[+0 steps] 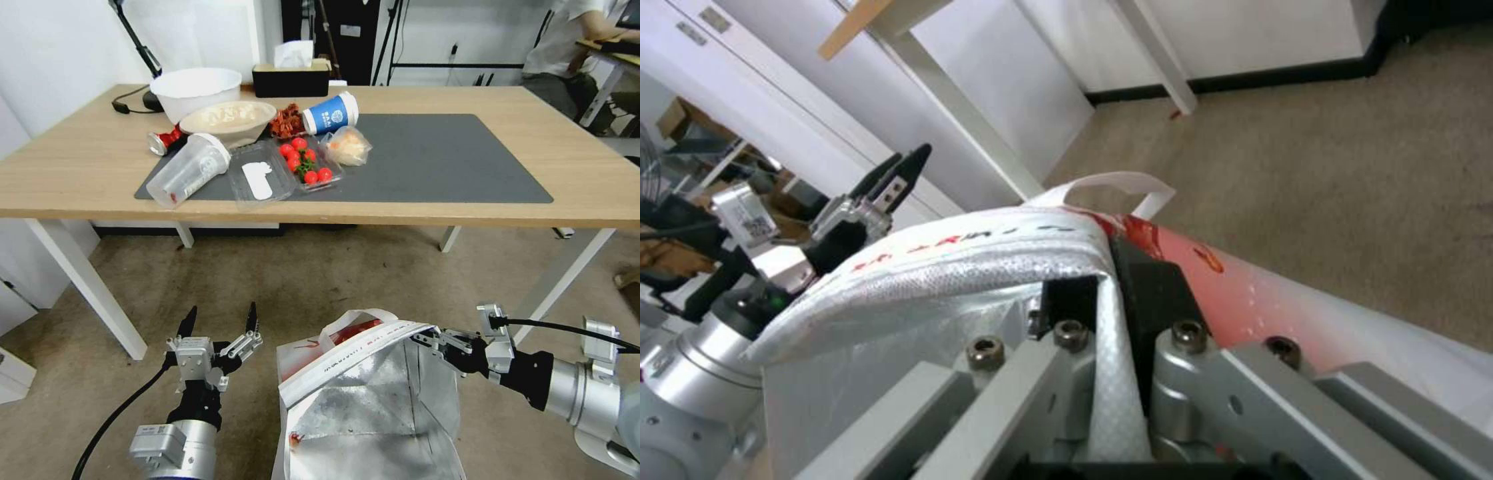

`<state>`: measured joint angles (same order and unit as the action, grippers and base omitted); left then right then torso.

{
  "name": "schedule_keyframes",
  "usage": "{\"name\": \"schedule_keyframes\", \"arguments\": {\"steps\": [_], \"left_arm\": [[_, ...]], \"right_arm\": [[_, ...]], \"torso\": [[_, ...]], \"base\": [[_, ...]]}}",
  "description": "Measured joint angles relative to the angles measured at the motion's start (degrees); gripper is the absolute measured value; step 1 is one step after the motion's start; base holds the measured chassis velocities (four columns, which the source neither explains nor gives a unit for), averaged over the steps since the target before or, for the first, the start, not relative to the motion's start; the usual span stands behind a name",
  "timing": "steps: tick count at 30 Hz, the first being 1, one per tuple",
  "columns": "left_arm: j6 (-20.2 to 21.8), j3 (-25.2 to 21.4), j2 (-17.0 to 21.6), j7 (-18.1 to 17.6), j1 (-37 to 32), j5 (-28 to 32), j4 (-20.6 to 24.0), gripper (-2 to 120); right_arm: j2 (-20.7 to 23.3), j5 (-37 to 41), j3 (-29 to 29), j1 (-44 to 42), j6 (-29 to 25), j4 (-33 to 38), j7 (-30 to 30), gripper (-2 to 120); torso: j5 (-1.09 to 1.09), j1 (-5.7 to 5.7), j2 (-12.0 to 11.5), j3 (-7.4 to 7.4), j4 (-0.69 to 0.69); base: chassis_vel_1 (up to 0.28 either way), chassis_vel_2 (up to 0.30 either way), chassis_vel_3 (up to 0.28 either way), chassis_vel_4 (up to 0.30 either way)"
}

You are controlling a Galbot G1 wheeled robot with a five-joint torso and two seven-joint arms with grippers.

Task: Pick up the food delivery bag from the floor and place it on the table.

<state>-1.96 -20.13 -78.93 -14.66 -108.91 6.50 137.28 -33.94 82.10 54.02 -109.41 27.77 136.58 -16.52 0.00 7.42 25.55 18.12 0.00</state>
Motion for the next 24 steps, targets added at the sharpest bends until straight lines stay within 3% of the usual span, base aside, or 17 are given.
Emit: {"name": "schedule_keyframes", "arguments": {"steps": [24], "left_arm": [[-0.1, 0.0, -0.1, 0.2, -0.2, -0.3, 0.2, 100]], "right_arm": [[-0.3, -0.5, -0.1, 0.0, -0.2, 0.2, -0.3, 0]], "torso": [[0.00, 1.97, 5.4, 3.41, 0.00]], "base": [[0.000, 0.000, 0.000, 0.000]]}}
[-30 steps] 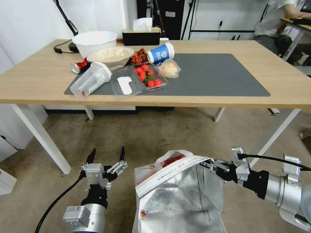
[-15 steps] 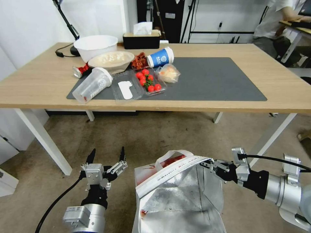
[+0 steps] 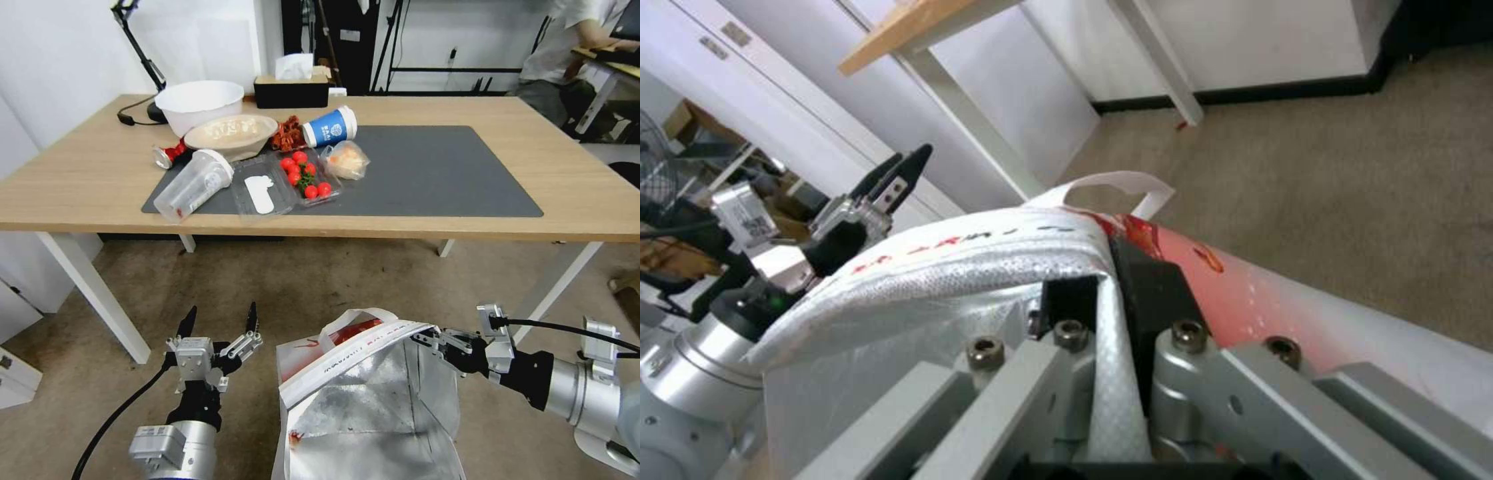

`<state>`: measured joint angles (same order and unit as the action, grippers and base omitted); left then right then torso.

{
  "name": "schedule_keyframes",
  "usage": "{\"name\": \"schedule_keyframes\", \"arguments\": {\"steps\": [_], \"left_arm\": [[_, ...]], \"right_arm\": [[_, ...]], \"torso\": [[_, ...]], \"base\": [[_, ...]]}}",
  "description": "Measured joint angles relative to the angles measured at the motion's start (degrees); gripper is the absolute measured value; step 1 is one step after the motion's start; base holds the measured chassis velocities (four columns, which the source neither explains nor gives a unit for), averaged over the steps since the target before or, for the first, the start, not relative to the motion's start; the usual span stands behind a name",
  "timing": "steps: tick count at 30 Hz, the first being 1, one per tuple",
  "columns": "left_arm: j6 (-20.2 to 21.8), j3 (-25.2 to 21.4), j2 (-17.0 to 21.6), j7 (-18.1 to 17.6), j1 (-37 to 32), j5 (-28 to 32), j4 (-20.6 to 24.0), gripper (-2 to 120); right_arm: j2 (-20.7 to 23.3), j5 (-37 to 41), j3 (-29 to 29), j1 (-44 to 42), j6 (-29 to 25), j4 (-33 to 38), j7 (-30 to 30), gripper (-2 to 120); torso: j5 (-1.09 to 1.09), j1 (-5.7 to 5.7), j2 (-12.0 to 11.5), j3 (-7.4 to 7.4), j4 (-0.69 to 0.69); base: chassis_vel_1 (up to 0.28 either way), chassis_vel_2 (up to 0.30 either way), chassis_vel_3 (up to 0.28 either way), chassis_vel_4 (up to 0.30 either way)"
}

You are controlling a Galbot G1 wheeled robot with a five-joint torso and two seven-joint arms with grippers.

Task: Pick up the food delivery bag from the floor and place it on the table.

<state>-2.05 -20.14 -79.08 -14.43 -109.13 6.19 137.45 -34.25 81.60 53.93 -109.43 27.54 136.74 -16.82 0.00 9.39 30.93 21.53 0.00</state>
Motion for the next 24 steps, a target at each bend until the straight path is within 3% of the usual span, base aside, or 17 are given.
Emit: {"name": "schedule_keyframes", "arguments": {"steps": [24], "left_arm": [[-0.2, 0.1, -0.2, 0.7, -0.2, -0.4, 0.1, 100]], "right_arm": [[-0.2, -0.8, 0.5, -1.4, -0.2, 0.3, -0.8, 0]], "torso": [[0.00, 2.17, 5.5, 3.36, 0.00]], "base": [[0.000, 0.000, 0.000, 0.000]]}}
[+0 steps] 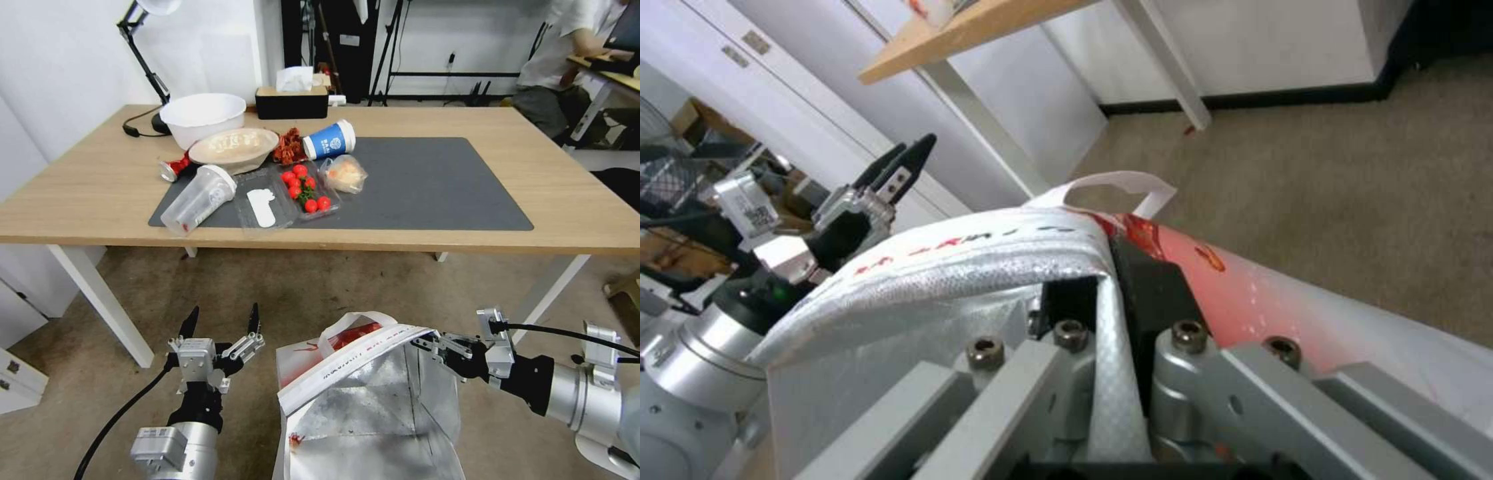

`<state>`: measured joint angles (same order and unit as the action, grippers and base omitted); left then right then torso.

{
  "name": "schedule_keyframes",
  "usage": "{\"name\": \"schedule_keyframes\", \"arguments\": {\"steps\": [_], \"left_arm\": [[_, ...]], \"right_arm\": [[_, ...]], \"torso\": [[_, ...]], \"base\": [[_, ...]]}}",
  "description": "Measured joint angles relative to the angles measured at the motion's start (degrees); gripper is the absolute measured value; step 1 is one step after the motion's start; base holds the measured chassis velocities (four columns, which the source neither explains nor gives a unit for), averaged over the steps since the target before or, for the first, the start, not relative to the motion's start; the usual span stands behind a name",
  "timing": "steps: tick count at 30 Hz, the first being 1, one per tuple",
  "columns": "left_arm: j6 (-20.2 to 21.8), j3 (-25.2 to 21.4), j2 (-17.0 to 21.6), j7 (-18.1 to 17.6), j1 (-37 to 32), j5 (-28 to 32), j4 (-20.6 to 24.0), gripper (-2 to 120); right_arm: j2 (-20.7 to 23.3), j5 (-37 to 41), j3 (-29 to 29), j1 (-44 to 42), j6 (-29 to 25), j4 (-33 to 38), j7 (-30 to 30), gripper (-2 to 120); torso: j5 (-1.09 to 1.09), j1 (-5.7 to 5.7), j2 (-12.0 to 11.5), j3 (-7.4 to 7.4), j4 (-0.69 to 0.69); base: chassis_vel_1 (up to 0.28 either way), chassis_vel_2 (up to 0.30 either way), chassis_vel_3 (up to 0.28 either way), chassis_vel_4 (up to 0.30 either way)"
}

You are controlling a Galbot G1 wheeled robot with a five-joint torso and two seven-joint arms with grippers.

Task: Pick up the food delivery bag from the floor and place it on the table.

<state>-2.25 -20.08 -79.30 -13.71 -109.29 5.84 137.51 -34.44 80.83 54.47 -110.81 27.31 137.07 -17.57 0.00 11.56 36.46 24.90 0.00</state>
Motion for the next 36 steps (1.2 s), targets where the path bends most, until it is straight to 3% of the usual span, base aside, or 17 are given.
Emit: {"name": "schedule_keyframes", "arguments": {"steps": [36], "left_arm": [[-0.5, 0.1, 0.1, -0.2, -0.2, -0.7, -0.2, 100]], "right_arm": [[-0.8, -1.6, -0.4, -0.2, -0.2, 0.5, -0.3, 0]], "torso": [[0.00, 3.84, 9.4, 5.56, 0.00]], "base": [[0.000, 0.000, 0.000, 0.000]]}}
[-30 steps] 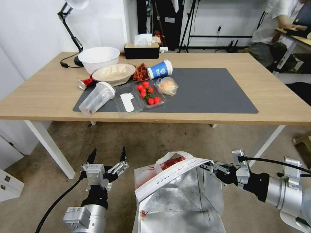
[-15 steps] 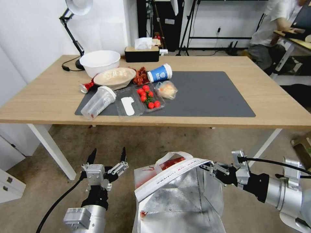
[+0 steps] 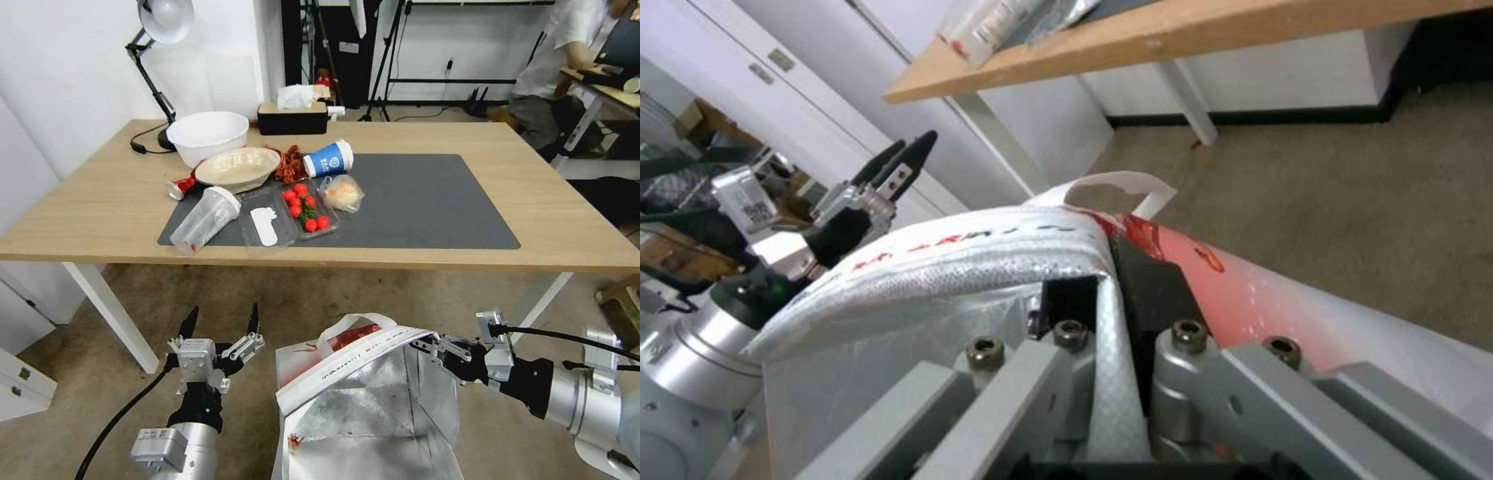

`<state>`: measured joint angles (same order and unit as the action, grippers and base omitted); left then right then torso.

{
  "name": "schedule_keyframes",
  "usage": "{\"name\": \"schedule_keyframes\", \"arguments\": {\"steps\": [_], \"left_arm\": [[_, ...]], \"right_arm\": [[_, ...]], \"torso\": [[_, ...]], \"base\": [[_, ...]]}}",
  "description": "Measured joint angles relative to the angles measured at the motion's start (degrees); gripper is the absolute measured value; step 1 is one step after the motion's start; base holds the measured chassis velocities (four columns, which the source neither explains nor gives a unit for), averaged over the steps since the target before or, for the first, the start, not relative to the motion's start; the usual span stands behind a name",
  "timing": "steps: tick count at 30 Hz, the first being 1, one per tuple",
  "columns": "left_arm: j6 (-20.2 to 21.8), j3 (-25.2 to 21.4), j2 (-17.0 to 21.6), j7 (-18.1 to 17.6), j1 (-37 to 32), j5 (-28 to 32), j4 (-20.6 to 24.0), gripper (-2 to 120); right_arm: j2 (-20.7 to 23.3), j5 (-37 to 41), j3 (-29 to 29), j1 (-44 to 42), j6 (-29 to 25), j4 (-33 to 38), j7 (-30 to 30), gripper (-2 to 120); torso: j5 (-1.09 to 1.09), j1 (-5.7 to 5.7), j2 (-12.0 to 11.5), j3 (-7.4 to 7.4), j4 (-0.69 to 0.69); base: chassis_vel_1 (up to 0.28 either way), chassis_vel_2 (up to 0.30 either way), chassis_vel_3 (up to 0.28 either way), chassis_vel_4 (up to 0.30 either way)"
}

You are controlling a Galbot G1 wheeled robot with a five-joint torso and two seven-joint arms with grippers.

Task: Pick up the food delivery bag from the floor and place it on the table.

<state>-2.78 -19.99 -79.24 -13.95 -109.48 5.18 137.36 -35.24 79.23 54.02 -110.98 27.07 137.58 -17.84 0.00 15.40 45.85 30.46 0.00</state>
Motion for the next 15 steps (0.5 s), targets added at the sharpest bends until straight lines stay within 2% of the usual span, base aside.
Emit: {"name": "schedule_keyframes", "arguments": {"steps": [15], "left_arm": [[-0.1, 0.1, -0.1, 0.1, -0.1, -0.3, 0.0, 100]], "right_arm": [[0.0, -0.3, 0.0, -0.3, -0.1, 0.0, -0.1, 0]], "torso": [[0.00, 1.58, 3.7, 2.11, 0.00]], "base": [[0.000, 0.000, 0.000, 0.000]]}}
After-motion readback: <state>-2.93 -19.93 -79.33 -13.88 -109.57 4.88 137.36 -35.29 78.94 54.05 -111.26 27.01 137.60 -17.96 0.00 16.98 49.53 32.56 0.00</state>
